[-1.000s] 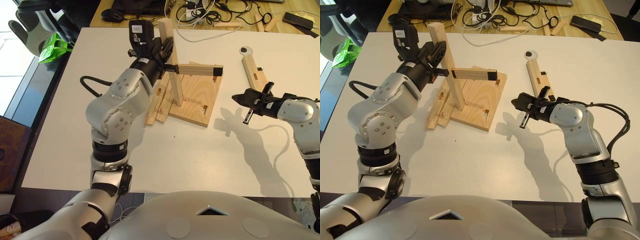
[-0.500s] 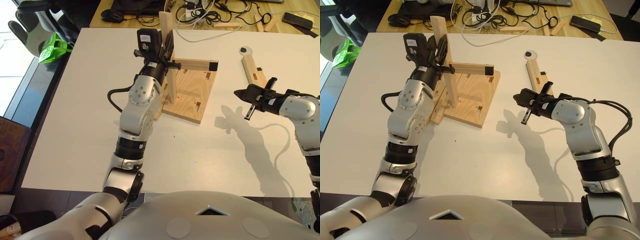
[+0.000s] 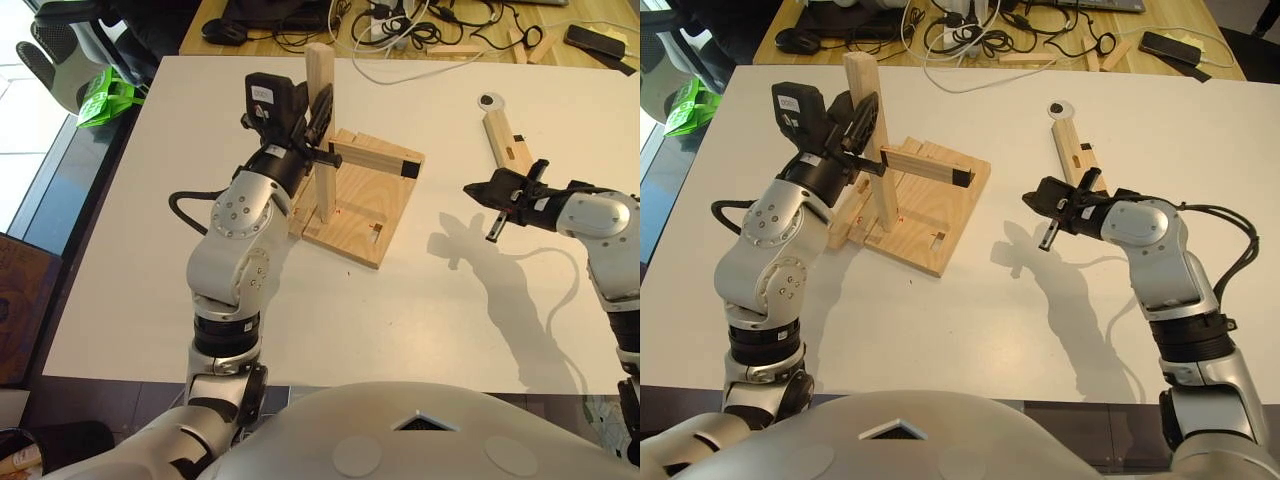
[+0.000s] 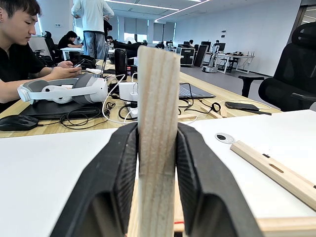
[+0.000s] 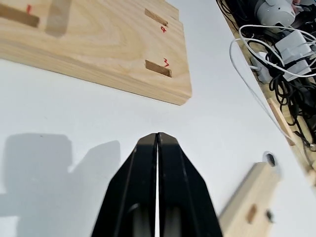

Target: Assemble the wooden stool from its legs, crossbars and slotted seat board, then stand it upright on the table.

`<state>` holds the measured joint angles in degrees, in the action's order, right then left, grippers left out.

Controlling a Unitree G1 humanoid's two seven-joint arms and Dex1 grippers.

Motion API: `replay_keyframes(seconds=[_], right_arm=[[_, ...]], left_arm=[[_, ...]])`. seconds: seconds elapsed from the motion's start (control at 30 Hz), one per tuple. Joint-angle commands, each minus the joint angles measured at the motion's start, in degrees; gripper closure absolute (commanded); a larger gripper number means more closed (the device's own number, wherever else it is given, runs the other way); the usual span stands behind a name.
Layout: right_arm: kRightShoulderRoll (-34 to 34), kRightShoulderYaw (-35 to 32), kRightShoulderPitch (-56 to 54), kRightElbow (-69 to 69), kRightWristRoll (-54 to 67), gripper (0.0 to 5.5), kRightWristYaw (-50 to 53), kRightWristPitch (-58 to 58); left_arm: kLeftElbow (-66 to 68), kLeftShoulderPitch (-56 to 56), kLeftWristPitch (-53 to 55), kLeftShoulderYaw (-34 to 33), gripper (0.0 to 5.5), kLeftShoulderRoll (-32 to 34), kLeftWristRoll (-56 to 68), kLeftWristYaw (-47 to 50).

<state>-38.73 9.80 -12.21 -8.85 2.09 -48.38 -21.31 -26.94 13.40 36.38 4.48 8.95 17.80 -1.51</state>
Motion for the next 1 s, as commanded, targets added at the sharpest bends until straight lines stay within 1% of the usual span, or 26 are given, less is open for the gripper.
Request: replay_keyframes(seconds=[0.03, 0.1, 0.2, 0.33, 0.5, 0.67, 0.77, 0.87, 1.0], right_arm=[[11.93, -3.86, -12.04, 4.57, 12.20, 5.50, 1.75, -16.26], [15.43, -2.76, -18.09, 12.56, 13.40, 5.50, 1.99, -21.08], [16.01, 1.12, -22.29, 21.11, 10.83, 5.50, 1.92, -23.23], [15.79, 3.08, -22.68, 24.63, 9.89, 5.50, 1.02, -24.42], [16.74, 3.22, -22.66, 25.77, 11.33, 5.50, -1.40, -26.24], [19.30, 5.83, -26.23, 35.22, 9.02, 5.50, -0.81, -27.79], [21.34, 6.99, -28.40, 41.42, 7.05, 5.50, 0.34, -26.18], [22.79, 8.07, -30.13, 48.04, 3.66, 5.50, 3.38, -22.01], [25.40, 5.27, -33.02, 58.00, 2.43, 5.50, 9.25, -16.89]], left_arm=[[1.72, -1.48, 1.66, -0.08, 4.48, -0.70, -0.88, -0.04], [1.96, -1.16, 1.57, 0.17, 4.48, -0.94, -1.15, -0.38], [2.47, -0.52, 1.16, 0.43, 4.48, -1.49, -1.61, -0.63], [2.59, -0.28, 1.03, 0.45, 4.48, -2.12, -2.16, -0.70], [2.17, -0.30, 1.10, 0.28, 4.48, -2.40, -2.46, -0.97], [2.02, -0.18, 1.20, 0.45, 4.48, -2.75, -2.79, -1.26], [2.02, -0.04, 1.14, 0.47, 4.48, -3.07, -2.95, -1.40], [2.00, 0.06, 1.12, 0.52, 4.48, -3.38, -3.11, -1.39], [1.55, -0.13, 1.21, 0.67, 4.48, -3.60, -3.79, -1.30]])
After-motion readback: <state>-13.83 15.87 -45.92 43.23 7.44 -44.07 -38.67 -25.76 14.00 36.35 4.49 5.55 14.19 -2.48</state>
